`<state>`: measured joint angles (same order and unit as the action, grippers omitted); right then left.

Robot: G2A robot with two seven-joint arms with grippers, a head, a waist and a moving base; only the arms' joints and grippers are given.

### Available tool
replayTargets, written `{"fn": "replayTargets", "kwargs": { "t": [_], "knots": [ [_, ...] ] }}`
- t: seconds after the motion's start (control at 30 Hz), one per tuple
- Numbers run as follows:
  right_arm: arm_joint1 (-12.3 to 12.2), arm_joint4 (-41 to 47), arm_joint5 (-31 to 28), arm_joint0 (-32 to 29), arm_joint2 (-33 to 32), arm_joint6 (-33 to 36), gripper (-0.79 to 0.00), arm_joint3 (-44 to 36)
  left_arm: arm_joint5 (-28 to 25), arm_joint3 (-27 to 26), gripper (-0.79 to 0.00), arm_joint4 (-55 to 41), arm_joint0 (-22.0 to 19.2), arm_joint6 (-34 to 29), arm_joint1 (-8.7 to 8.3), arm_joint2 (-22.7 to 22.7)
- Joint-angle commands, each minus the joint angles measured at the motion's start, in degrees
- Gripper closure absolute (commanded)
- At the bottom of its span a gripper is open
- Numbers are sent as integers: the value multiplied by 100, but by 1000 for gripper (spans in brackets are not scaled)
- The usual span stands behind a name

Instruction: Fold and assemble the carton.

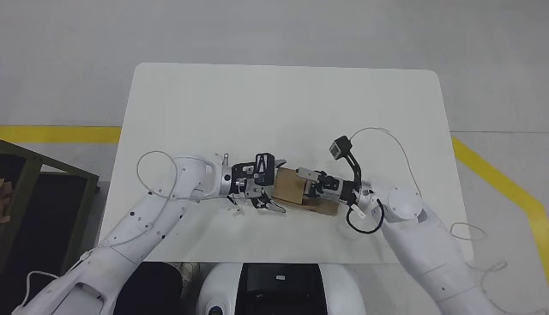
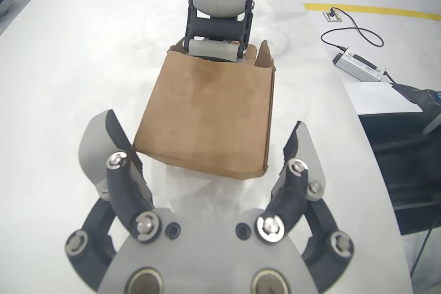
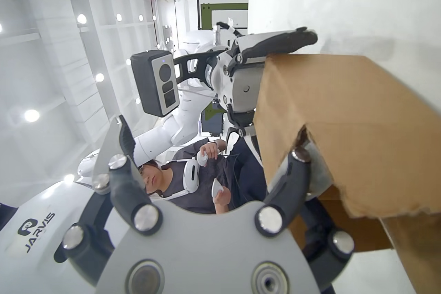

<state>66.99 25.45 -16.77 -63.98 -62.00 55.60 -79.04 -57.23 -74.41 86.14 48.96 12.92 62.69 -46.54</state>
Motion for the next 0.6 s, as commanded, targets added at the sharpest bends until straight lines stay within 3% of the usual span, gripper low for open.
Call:
{"fn": "replayTargets", "kwargs": {
  "t": [0.0,0.23,0.33,0.57],
  "knots": [
    [11,24,-24,39,27,19,-785,51,-19,56,-785,42,-49,56,17,41],
    [43,74,-94,156,102,90,-785,209,-50,190,-785,129,-163,230,56,112],
    [51,79,-126,201,107,104,-785,270,-22,206,-613,189,-179,272,57,108],
    [61,102,-161,300,86,147,-785,412,67,181,-659,302,-141,267,32,43]
  ]
}}
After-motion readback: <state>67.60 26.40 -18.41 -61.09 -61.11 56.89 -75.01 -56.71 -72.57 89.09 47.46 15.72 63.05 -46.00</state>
